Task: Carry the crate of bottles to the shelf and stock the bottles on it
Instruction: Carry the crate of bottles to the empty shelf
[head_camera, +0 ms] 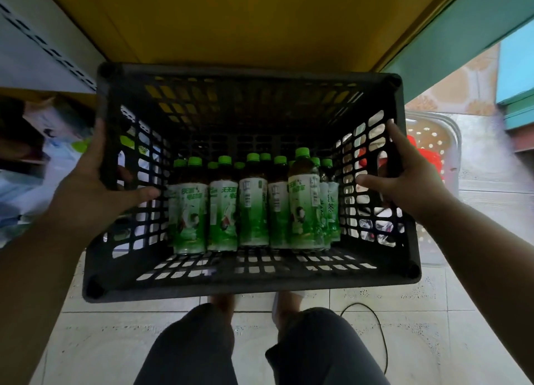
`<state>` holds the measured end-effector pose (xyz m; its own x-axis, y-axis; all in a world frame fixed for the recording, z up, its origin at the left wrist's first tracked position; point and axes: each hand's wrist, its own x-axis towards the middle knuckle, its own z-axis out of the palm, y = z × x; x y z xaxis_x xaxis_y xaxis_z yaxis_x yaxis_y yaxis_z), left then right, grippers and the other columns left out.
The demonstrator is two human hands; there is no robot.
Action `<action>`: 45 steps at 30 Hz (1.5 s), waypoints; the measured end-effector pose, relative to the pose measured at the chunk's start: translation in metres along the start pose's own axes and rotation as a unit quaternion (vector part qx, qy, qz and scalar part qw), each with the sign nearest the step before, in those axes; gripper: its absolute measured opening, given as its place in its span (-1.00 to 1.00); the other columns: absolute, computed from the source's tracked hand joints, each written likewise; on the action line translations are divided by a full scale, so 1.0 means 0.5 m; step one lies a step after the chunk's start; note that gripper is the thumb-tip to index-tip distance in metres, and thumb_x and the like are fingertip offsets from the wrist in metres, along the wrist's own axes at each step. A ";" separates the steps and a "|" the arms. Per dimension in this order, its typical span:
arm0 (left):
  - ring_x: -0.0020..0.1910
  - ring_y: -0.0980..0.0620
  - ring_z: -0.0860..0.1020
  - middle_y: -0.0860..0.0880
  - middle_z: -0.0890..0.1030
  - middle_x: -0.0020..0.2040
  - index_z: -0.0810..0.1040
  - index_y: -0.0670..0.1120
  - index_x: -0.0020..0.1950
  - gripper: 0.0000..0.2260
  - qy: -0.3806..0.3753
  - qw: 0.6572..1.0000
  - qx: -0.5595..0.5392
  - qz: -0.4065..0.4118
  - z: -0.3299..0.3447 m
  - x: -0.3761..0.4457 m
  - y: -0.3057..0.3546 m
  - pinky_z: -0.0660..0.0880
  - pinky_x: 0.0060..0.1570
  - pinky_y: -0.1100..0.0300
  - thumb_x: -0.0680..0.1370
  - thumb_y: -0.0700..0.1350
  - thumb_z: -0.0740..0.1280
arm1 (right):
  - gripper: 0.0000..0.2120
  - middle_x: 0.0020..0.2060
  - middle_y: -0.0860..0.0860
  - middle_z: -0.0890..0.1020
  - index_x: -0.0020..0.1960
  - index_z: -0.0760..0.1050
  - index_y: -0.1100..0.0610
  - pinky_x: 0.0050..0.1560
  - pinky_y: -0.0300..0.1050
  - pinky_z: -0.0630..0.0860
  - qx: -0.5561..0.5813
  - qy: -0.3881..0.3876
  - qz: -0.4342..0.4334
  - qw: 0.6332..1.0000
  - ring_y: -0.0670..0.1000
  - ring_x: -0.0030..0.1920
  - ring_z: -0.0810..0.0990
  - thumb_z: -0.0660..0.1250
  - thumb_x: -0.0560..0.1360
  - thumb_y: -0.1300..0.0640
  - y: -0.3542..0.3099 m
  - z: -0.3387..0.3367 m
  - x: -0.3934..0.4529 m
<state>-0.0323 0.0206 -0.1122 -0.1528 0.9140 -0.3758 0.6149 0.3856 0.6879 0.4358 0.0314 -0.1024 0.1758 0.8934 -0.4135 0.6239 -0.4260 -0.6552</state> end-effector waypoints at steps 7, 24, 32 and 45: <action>-0.18 -0.04 0.57 -0.08 0.57 -0.13 -0.02 0.35 0.57 0.04 0.023 1.000 -0.005 0.002 -0.006 -0.026 0.017 0.59 -0.06 0.00 0.26 0.05 0.56 | 0.07 -0.07 -0.03 0.58 0.50 0.03 -0.44 -0.20 -0.24 0.52 0.009 0.020 -0.005 1.000 -0.05 -0.18 0.57 0.62 0.21 -0.08 -0.009 -0.008 -0.023; -0.05 0.06 0.61 0.08 0.65 -0.07 -0.04 0.46 0.51 0.01 0.108 0.993 -0.029 -0.030 -0.256 -0.478 0.398 0.53 0.04 -0.04 0.33 0.05 0.59 | 0.04 -0.28 -0.11 0.55 0.55 0.01 -0.35 -0.31 -0.25 0.42 -0.056 0.000 -0.110 0.992 -0.17 -0.32 0.55 0.58 0.28 -0.09 -0.316 -0.437 -0.334; -0.14 -0.02 0.62 0.16 0.62 -0.20 0.05 0.44 0.51 0.05 0.223 0.960 -0.113 -0.127 -0.237 -0.787 0.438 0.56 -0.04 -0.05 0.14 0.18 0.54 | 0.03 -0.14 -0.06 0.63 0.52 0.02 -0.42 -0.44 -0.20 0.46 -0.121 -0.104 -0.207 0.965 0.03 -0.33 0.60 0.60 0.26 -0.14 -0.432 -0.514 -0.390; -0.25 0.04 0.64 0.13 0.64 -0.20 0.05 0.36 0.54 0.08 0.414 0.832 -0.221 -0.295 -0.268 -1.311 0.213 0.57 -0.19 0.07 0.16 0.04 0.58 | 0.07 0.36 -0.04 0.48 0.38 -0.04 -0.64 -0.53 -0.05 0.56 -0.193 -0.332 -0.365 0.848 0.15 -0.27 0.62 0.57 0.12 -0.19 -0.670 -0.186 -0.690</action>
<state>0.0294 -0.5207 0.2906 -0.9204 0.2522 -0.2989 -0.0734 0.6393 0.7654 0.2369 -0.1210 0.3184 -0.7524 0.5665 -0.3362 0.6074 0.3990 -0.6869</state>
